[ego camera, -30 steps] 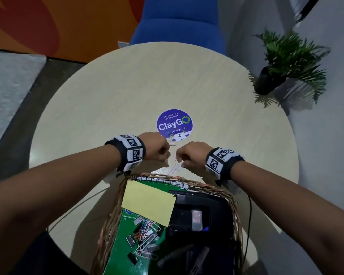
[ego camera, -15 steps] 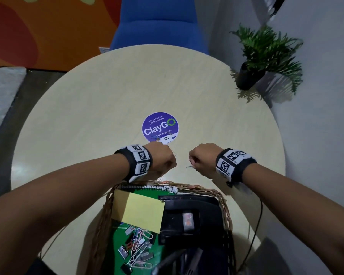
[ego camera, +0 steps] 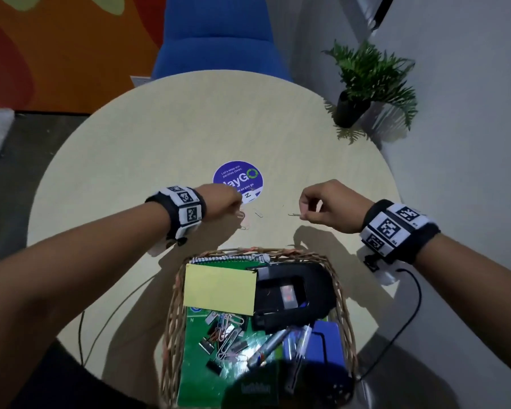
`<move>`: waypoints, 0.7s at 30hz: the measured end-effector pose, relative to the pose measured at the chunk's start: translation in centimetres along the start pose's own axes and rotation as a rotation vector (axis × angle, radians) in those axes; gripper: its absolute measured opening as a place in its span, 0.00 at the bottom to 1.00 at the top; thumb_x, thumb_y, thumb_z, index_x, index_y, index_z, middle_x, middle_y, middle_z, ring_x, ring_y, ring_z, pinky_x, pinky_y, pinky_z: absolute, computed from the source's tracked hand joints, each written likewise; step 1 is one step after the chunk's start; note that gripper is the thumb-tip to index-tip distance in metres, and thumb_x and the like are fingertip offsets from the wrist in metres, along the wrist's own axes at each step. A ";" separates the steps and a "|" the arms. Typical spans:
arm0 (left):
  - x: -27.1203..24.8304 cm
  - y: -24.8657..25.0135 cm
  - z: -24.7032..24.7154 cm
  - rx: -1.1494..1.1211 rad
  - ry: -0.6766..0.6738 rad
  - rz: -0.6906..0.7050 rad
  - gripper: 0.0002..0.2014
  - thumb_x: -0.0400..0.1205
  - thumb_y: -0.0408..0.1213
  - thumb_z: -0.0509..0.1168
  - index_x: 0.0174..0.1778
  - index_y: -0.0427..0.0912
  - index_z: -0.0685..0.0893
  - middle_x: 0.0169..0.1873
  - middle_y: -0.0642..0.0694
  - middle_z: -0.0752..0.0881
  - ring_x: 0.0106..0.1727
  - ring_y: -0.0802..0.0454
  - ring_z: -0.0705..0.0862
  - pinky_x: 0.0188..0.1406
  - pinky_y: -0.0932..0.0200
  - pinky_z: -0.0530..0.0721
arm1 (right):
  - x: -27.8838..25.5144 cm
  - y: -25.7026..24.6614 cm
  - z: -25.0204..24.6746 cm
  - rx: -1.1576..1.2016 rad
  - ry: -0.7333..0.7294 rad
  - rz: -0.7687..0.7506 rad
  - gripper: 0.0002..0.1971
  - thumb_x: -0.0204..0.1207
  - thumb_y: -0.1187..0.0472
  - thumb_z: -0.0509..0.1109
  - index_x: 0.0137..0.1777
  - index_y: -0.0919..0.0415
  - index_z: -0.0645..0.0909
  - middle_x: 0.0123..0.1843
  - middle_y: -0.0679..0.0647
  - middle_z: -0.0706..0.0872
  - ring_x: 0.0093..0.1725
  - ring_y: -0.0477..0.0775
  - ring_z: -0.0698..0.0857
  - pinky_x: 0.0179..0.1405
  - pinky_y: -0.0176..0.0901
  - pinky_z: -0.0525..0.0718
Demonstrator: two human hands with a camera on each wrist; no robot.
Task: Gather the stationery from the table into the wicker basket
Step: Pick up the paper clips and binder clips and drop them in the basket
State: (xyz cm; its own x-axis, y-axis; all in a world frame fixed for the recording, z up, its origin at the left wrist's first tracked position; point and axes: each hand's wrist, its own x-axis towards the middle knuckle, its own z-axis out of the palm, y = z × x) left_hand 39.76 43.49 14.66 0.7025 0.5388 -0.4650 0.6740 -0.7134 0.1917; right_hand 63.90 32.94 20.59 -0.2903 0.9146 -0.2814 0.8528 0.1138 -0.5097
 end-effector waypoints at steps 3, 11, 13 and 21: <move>-3.3 0.1 -1.5 -0.198 0.145 -0.013 0.06 0.83 0.38 0.62 0.40 0.45 0.76 0.37 0.45 0.84 0.38 0.44 0.81 0.38 0.57 0.71 | -1.4 -3.9 0.5 0.081 0.007 -0.071 0.04 0.70 0.67 0.76 0.36 0.61 0.84 0.32 0.48 0.88 0.31 0.43 0.84 0.35 0.30 0.80; -13.8 3.6 2.5 -0.611 0.336 -0.028 0.04 0.77 0.40 0.71 0.39 0.43 0.86 0.30 0.56 0.87 0.29 0.59 0.85 0.35 0.62 0.81 | -3.4 -9.2 4.6 0.179 -0.067 -0.148 0.04 0.69 0.68 0.75 0.41 0.58 0.87 0.32 0.51 0.89 0.31 0.42 0.84 0.34 0.27 0.78; -15.5 4.6 4.7 -0.667 0.249 -0.009 0.05 0.79 0.40 0.69 0.41 0.44 0.88 0.34 0.53 0.91 0.32 0.58 0.87 0.38 0.63 0.83 | -3.8 -9.8 5.7 0.182 -0.114 -0.148 0.05 0.71 0.67 0.75 0.44 0.58 0.88 0.35 0.52 0.91 0.34 0.43 0.86 0.37 0.29 0.80; -16.5 2.3 6.5 -0.653 0.363 -0.080 0.09 0.83 0.41 0.62 0.49 0.47 0.88 0.32 0.60 0.88 0.36 0.62 0.88 0.38 0.73 0.78 | -4.6 -12.3 9.1 0.147 -0.279 -0.264 0.06 0.76 0.64 0.71 0.49 0.58 0.89 0.43 0.52 0.93 0.38 0.39 0.86 0.43 0.29 0.81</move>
State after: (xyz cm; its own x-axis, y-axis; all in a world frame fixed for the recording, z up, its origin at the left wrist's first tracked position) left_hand 28.27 30.01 17.12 0.6008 0.7723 -0.2064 0.6452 -0.3160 0.6956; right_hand 50.85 23.79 20.76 -0.6145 0.7192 -0.3244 0.6678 0.2552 -0.6992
